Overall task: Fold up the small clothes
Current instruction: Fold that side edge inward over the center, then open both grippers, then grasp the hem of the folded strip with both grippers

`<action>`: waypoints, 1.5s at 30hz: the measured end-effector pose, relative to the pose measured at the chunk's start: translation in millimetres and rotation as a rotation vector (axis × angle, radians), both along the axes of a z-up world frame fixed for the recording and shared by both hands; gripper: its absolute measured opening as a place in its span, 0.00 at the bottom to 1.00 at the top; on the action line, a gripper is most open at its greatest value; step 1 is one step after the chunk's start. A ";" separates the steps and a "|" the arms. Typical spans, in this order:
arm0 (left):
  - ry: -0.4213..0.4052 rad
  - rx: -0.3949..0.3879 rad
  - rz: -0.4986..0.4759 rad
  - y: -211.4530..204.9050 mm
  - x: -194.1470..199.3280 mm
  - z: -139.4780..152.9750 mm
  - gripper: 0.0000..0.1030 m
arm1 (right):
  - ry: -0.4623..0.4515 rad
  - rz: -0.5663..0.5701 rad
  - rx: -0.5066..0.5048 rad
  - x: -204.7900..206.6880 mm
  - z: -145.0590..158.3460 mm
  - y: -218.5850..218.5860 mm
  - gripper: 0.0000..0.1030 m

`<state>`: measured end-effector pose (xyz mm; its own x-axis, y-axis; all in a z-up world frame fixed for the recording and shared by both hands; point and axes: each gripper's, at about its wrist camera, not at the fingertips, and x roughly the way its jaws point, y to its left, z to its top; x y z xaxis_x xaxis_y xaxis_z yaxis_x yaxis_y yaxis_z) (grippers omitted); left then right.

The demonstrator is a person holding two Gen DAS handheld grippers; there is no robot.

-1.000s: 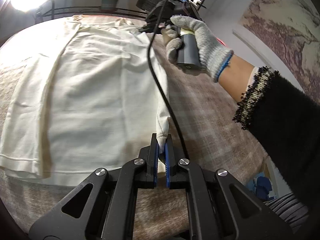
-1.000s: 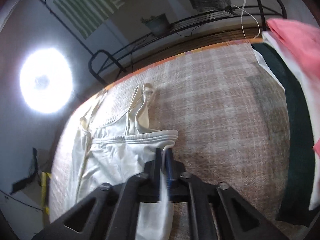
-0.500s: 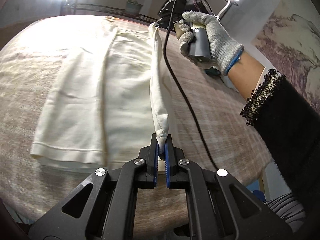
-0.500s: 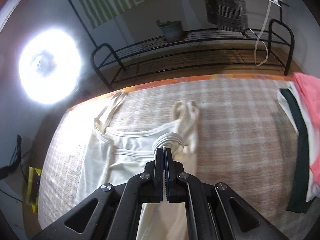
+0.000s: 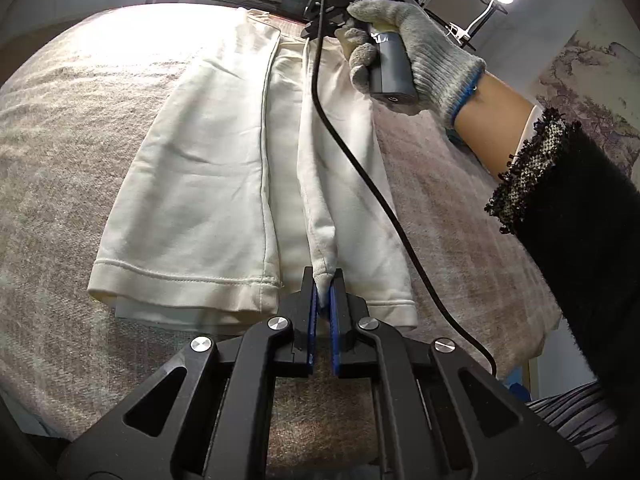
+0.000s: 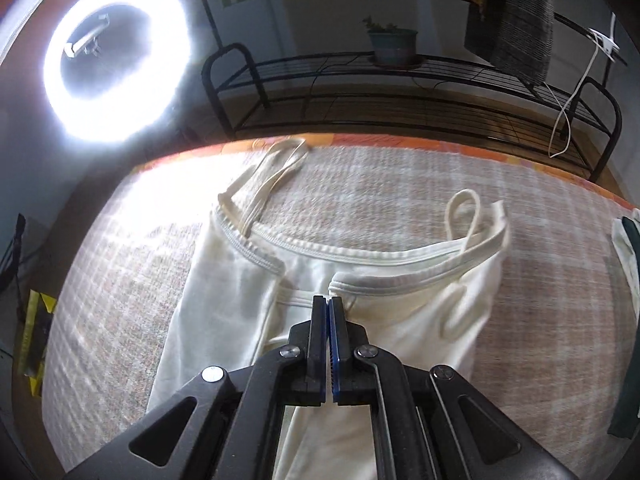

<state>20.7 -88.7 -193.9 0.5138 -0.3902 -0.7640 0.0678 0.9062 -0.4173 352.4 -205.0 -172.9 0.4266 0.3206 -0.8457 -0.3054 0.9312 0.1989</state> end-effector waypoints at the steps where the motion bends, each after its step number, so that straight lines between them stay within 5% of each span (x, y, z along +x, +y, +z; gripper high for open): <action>1: 0.003 0.001 0.000 -0.2 1.7 -0.6 0.03 | 0.001 0.005 -0.006 -0.4 -2.1 3.1 0.00; 7: 0.023 0.005 -0.005 -7.4 0.6 -5.7 0.03 | 0.008 0.029 -0.033 -2.6 -11.3 10.6 0.01; 11: 0.001 0.026 -0.027 -5.7 -2.6 1.1 0.07 | 0.007 0.045 0.010 -8.1 -6.8 4.5 0.23; 14: -0.018 0.032 -0.041 -1.5 -10.4 7.9 0.24 | -0.015 0.037 0.047 -21.6 14.6 -10.8 0.23; 23: -0.057 0.076 -0.087 27.6 -38.6 32.1 0.24 | -0.059 0.039 0.163 -107.9 97.2 -75.4 0.25; 27: -0.094 0.147 -0.074 50.3 -41.1 49.9 0.30 | -0.048 0.044 0.200 -168.5 110.3 -103.0 0.26; 35: 0.014 0.173 -0.052 98.4 -16.7 41.6 0.33 | 0.112 -0.010 0.203 -265.5 60.9 -135.1 0.35; 40: 0.140 0.063 -0.027 108.4 -2.0 14.4 0.34 | 0.265 -0.011 0.261 -293.3 14.3 -133.3 0.38; 45: 0.202 -0.005 -0.010 110.0 9.5 -0.3 0.33 | 0.308 0.019 0.249 -301.8 -7.4 -120.7 0.37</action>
<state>30.1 21.3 -194.2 0.3462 -0.3989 -0.8491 -0.0088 0.9037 -0.4281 50.6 -325.7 -180.3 0.1576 0.5376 -0.8284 -0.2126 0.8376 0.5031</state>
